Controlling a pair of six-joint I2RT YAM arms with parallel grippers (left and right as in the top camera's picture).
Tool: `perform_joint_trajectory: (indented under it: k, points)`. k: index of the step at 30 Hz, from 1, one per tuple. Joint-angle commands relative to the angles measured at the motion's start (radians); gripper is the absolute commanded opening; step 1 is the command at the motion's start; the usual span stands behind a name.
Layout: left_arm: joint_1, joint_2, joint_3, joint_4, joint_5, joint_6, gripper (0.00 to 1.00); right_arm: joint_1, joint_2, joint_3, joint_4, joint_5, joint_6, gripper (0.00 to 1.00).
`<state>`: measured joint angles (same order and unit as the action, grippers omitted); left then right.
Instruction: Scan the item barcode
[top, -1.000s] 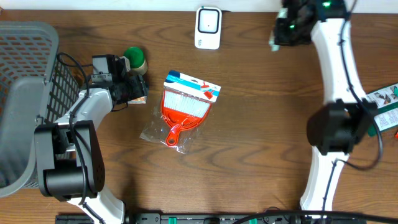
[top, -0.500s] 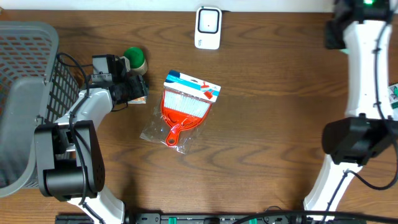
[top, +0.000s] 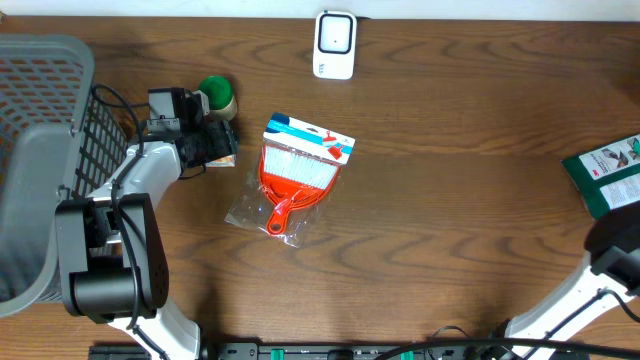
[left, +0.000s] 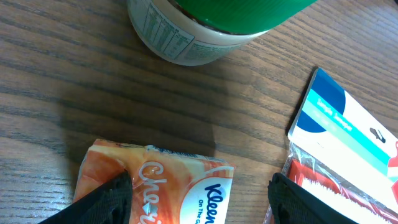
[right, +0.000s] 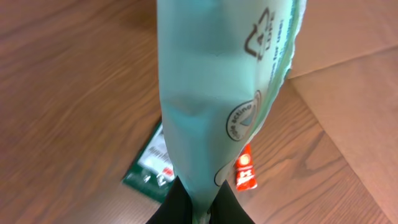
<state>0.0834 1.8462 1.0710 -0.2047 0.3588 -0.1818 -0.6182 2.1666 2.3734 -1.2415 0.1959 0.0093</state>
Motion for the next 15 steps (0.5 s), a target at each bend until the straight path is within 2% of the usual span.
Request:
perform_joint_trajectory:
  k: [1, 8, 15]
  points:
    - [0.005, 0.045, -0.021, -0.023, -0.039, 0.005, 0.71, -0.051, 0.041, -0.024, 0.026, -0.072, -0.027, 0.01]
    - [0.005, 0.045, -0.021, -0.023, -0.039, 0.005, 0.71, -0.116, 0.105, -0.151, 0.158, -0.149, -0.059, 0.01]
    - [0.005, 0.045, -0.021, -0.027, -0.039, 0.005, 0.71, -0.121, 0.154, -0.290, 0.325, -0.179, -0.060, 0.01]
